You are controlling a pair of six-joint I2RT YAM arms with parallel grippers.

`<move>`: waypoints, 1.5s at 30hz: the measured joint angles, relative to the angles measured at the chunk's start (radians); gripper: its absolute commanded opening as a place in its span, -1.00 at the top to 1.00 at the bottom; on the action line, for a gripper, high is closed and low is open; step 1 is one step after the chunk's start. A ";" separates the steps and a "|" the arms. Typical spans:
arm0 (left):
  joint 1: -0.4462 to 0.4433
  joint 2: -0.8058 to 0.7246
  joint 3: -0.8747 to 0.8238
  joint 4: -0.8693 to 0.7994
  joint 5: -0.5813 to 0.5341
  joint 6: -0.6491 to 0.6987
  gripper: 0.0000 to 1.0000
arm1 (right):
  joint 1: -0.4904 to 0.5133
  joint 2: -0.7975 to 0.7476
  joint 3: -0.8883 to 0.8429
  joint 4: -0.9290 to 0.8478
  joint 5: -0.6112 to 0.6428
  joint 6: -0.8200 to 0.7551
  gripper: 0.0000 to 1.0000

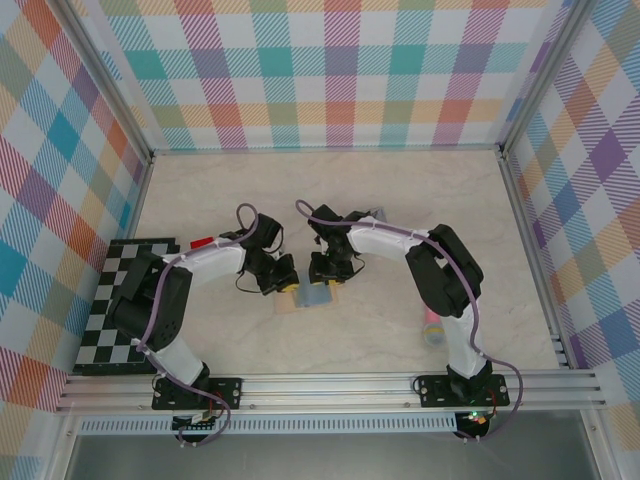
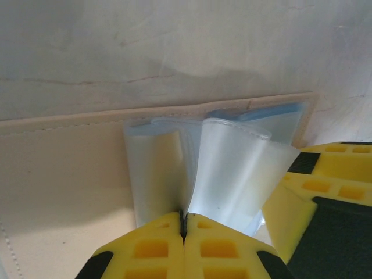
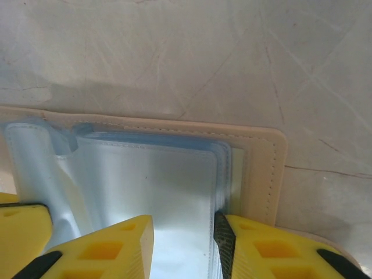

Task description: Take the credit cards out of the card holder

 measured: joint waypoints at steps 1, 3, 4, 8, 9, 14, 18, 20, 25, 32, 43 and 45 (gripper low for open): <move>0.000 0.002 0.018 -0.017 -0.005 0.012 1.00 | 0.000 -0.006 -0.006 0.006 0.000 0.003 0.28; 0.000 0.001 0.052 -0.047 -0.020 0.035 0.83 | -0.002 -0.028 -0.027 0.021 0.001 0.005 0.21; 0.001 0.000 0.065 -0.060 -0.029 0.046 0.72 | -0.004 -0.042 -0.038 0.023 0.001 0.009 0.17; 0.002 -0.020 0.110 -0.136 -0.077 0.086 0.10 | -0.010 -0.138 -0.068 0.035 -0.005 0.005 -0.03; 0.003 -0.031 0.119 -0.159 -0.092 0.093 0.00 | -0.010 -0.172 -0.068 0.043 -0.006 0.005 -0.08; 0.008 -0.103 0.190 -0.281 -0.168 0.119 -0.50 | -0.011 -0.353 -0.068 0.086 0.022 -0.007 -0.35; 0.011 -0.177 0.286 -0.372 -0.258 0.140 -0.64 | -0.016 -0.478 -0.068 0.092 0.116 -0.028 -0.81; 0.015 -0.212 0.332 -0.410 -0.296 0.154 -0.73 | -0.022 -0.536 -0.068 0.085 0.196 -0.037 -0.94; 0.025 -0.319 0.380 -0.441 -0.395 0.194 -0.98 | -0.072 -0.681 -0.085 0.060 0.421 -0.058 -1.00; 0.043 -0.537 0.205 -0.280 -0.524 0.267 -1.00 | -0.209 -0.814 -0.167 0.040 0.684 -0.081 -1.00; 0.068 -0.681 -0.212 0.045 -0.937 0.369 -1.00 | -0.356 -0.904 -0.558 0.278 0.929 -0.204 -1.00; 0.075 -0.717 -0.282 0.099 -0.988 0.394 -1.00 | -0.400 -0.910 -0.628 0.316 0.945 -0.217 -1.00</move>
